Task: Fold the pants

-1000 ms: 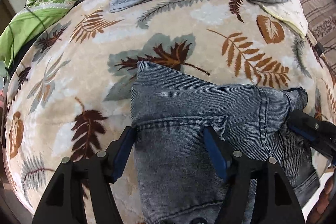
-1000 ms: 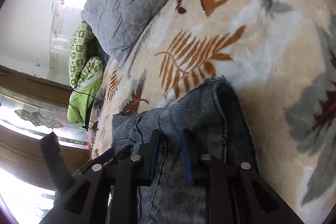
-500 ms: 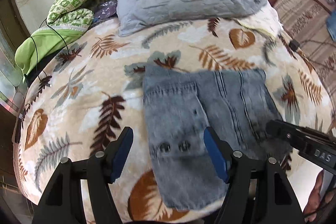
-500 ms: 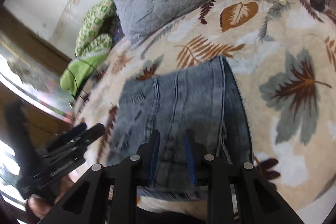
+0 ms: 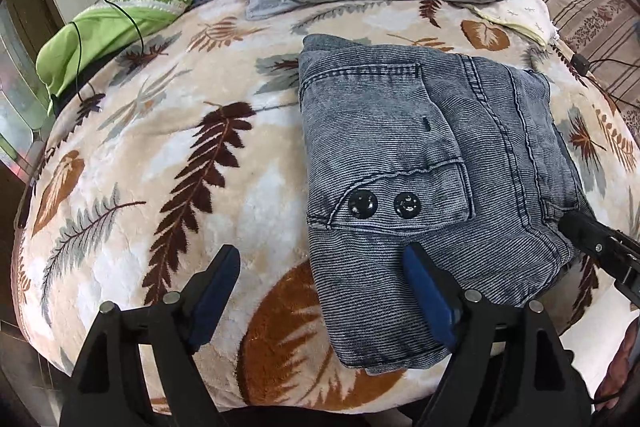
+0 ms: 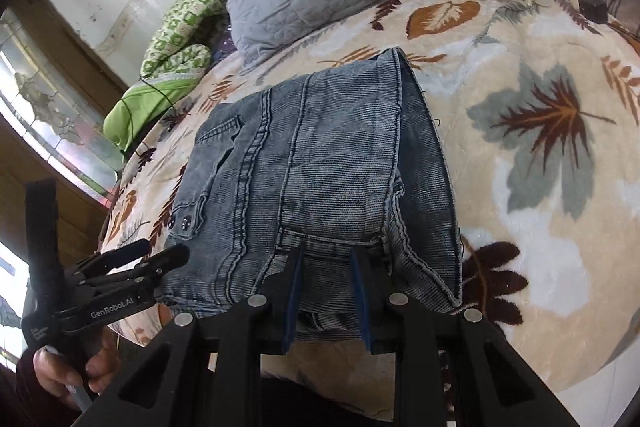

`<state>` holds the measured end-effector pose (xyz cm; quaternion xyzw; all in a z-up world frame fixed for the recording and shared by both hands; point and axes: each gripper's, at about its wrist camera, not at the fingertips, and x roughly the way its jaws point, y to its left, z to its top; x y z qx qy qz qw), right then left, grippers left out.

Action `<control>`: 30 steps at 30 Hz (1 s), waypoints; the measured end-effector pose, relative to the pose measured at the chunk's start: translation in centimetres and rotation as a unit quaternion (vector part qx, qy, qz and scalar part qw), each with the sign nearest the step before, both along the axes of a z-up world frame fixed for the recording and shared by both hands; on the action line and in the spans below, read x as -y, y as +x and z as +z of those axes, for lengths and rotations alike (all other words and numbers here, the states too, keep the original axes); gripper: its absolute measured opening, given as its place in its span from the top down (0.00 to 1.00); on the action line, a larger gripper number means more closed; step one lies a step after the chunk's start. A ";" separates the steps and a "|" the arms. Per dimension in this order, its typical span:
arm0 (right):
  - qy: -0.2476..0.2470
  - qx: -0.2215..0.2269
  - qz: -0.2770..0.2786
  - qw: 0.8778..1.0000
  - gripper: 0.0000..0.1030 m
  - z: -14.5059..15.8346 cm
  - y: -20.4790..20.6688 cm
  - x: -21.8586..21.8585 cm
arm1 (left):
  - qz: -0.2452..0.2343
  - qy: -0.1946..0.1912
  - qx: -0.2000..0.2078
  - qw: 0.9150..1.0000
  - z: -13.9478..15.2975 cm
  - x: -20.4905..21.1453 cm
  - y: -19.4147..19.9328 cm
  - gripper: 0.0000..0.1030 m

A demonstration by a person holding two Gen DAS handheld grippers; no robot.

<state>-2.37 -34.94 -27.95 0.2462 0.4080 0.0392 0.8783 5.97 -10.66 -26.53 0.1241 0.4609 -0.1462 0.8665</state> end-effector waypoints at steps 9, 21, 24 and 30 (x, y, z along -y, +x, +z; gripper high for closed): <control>0.008 -0.017 0.000 1.000 0.73 1.0 0.4 0.1 | 0.016 -0.021 -0.005 1.000 1.5 -1.3 -0.4 0.17; -0.024 0.061 -0.001 0.998 0.37 6.6 -2.4 -1.0 | 0.038 0.022 0.110 0.993 8.5 -3.5 -4.4 0.17; -0.035 0.075 -0.001 0.997 0.37 8.1 -3.1 -1.4 | 0.046 0.016 0.122 0.991 9.7 -4.2 -4.9 0.17; -0.047 0.092 -0.008 0.995 0.37 10.1 -4.2 -1.6 | 0.053 -0.003 0.141 0.989 11.6 -5.2 -5.9 0.17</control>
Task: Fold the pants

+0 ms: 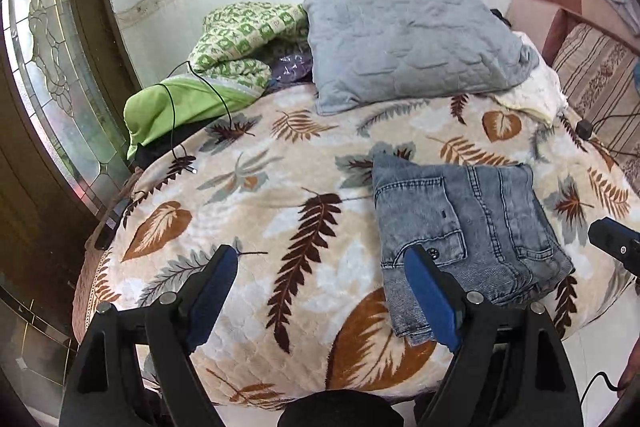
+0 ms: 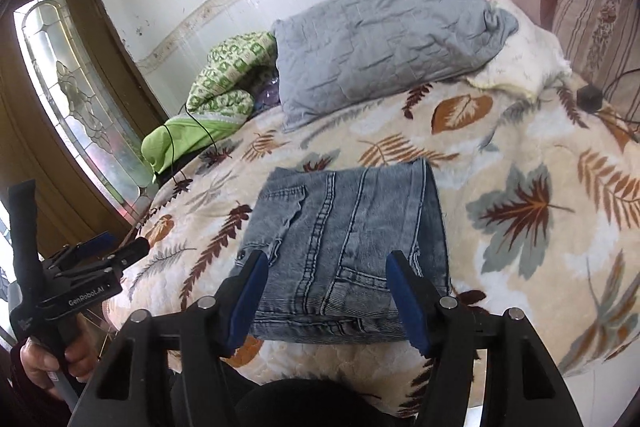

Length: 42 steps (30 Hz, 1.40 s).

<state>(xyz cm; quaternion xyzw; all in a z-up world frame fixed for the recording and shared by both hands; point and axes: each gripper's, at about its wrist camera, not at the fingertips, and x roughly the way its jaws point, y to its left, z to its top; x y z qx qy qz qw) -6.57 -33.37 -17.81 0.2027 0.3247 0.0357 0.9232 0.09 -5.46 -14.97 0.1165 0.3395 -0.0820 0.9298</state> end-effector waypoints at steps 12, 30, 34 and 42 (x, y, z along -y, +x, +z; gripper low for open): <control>0.011 -0.008 -0.014 1.000 0.37 -0.8 -1.1 0.8 | 0.008 -0.004 0.000 1.000 0.3 -0.5 -0.5 0.17; 0.033 -0.025 -0.027 0.999 0.37 -2.7 -0.9 2.2 | 0.007 0.019 -0.022 1.000 -1.3 0.6 0.1 0.17; 0.034 -0.024 -0.025 0.999 0.37 -2.7 -0.7 2.3 | 0.007 0.021 -0.021 1.000 -1.3 0.6 0.2 0.17; 0.036 -0.027 -0.022 0.999 0.37 -2.9 -0.5 2.1 | 0.006 0.024 -0.023 0.999 -1.4 0.6 0.4 0.17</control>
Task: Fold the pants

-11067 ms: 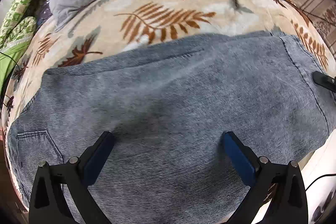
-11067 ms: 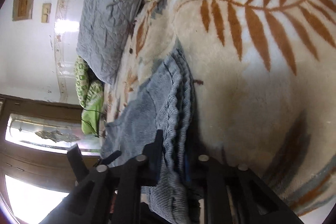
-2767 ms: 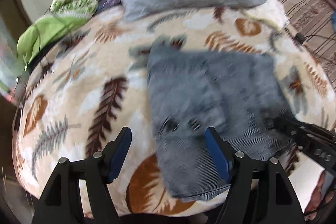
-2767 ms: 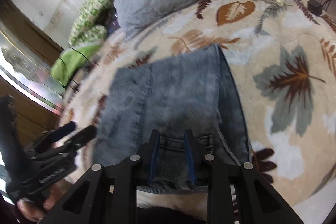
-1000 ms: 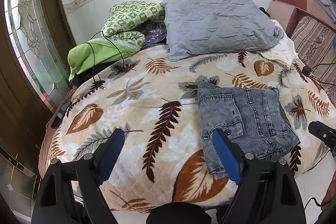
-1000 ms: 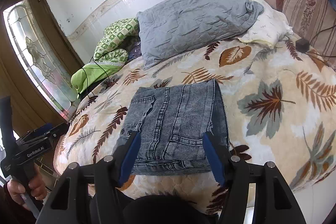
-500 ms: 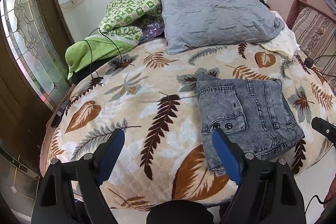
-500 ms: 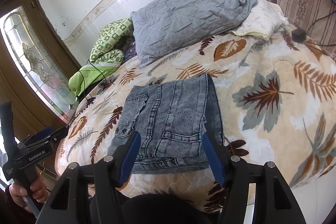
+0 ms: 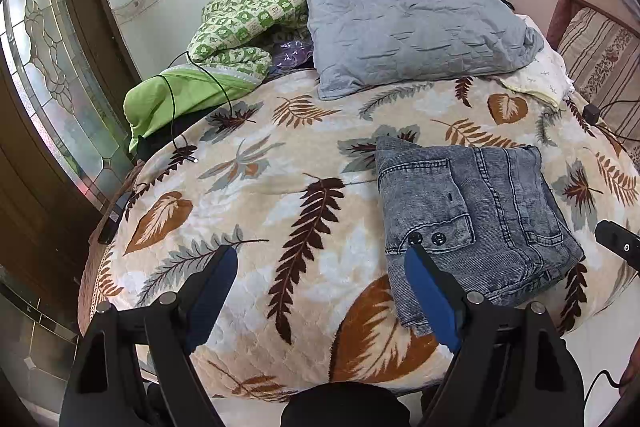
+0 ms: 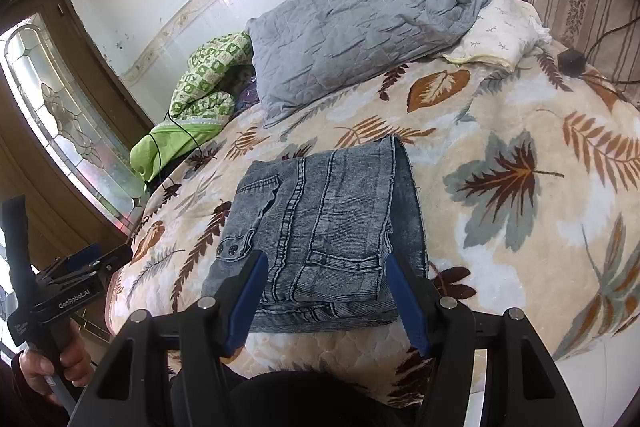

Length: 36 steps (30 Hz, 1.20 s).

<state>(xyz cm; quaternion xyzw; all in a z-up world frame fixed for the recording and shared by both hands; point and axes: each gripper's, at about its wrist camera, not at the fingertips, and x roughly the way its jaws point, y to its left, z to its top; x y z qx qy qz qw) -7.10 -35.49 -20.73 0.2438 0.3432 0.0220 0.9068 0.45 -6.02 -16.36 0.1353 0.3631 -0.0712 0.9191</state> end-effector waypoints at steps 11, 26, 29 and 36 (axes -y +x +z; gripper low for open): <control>0.002 -0.002 0.001 1.000 0.37 0.0 0.0 0.0 | -0.004 0.002 -0.007 1.000 -0.3 0.0 0.1 0.17; 0.003 -0.008 0.001 1.000 0.37 -0.4 0.0 -0.2 | 0.000 0.005 -0.022 1.000 -1.4 -0.3 0.6 0.17; 0.004 -0.011 0.000 1.000 0.37 -0.6 0.1 -0.1 | 0.001 0.007 -0.031 0.999 -2.1 -0.4 0.9 0.17; 0.003 -0.015 0.001 1.000 0.37 -0.7 0.2 -0.1 | 0.006 0.009 -0.047 0.999 -3.1 -0.7 1.4 0.17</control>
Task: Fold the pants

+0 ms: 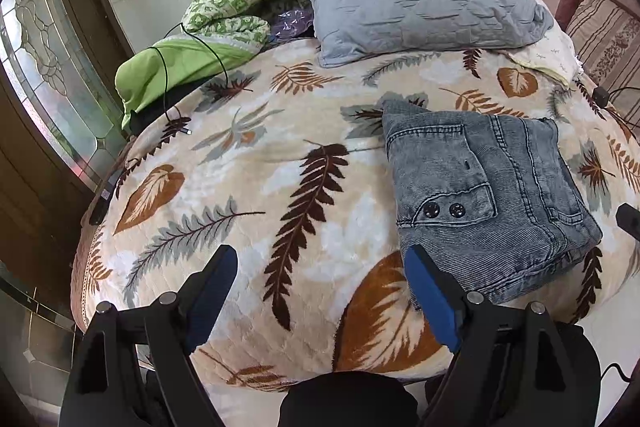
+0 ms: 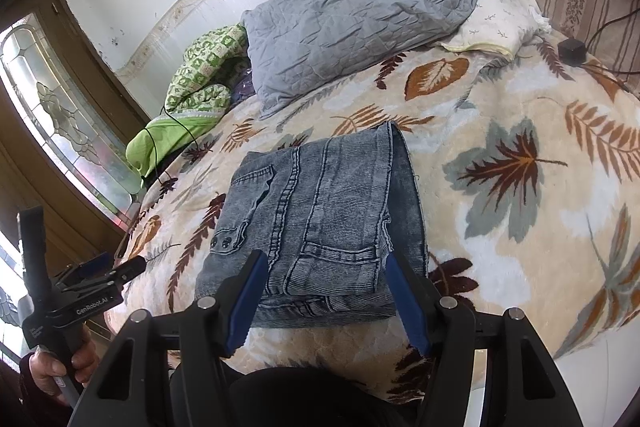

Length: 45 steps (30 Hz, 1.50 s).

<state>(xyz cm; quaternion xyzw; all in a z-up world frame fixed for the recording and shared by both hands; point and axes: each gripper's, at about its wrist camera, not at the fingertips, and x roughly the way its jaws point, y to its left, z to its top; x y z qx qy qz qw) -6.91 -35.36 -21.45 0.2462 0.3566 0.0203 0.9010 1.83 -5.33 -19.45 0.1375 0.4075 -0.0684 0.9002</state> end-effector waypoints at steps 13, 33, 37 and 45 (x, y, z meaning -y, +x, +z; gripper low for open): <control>0.004 -0.007 -0.002 1.000 0.37 -0.3 0.0 0.1 | -0.005 0.000 -0.011 1.000 -0.9 0.3 0.6 0.17; 0.067 -0.113 -0.014 0.991 0.37 -6.9 9.1 5.6 | -0.053 -0.112 -0.169 0.978 -6.7 2.7 11.7 0.17; 0.069 -0.107 0.014 0.992 0.36 -6.8 9.5 4.1 | -0.059 -0.121 -0.159 0.978 -5.9 2.3 10.8 0.17; 0.017 -0.095 0.019 0.995 0.36 -4.9 9.5 3.1 | -0.061 -0.125 -0.146 0.979 -5.2 1.8 10.9 0.17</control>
